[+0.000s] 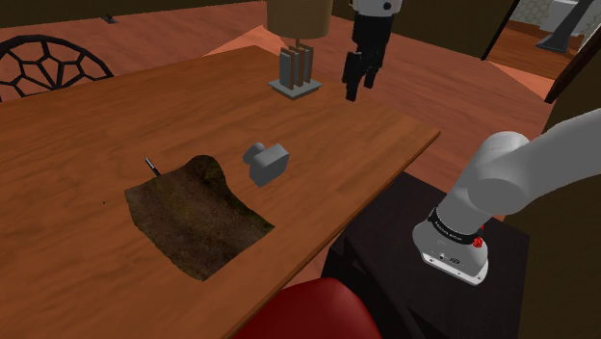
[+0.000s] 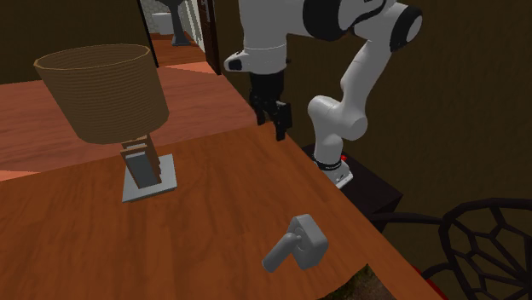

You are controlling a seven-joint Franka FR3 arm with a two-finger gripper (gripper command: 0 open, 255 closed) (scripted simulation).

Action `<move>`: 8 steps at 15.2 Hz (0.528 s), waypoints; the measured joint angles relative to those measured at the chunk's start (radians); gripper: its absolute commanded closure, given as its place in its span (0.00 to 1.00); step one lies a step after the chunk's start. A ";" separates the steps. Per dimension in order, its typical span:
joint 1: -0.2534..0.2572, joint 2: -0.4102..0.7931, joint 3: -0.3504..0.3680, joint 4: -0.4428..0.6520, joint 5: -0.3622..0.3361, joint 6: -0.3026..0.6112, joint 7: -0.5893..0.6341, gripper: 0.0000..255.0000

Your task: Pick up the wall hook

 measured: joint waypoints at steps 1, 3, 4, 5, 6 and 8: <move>0.002 0.038 0.019 0.029 0.007 0.002 0.026 0.00; 0.010 0.095 0.056 0.065 0.023 0.006 0.080 0.00; 0.015 0.121 0.077 0.082 0.032 0.008 0.110 0.00; 0.020 0.148 0.096 0.099 0.039 0.011 0.139 0.00; 0.022 0.184 0.112 0.131 0.042 0.007 0.165 0.00; 0.027 0.259 0.146 0.187 0.045 0.010 0.219 0.00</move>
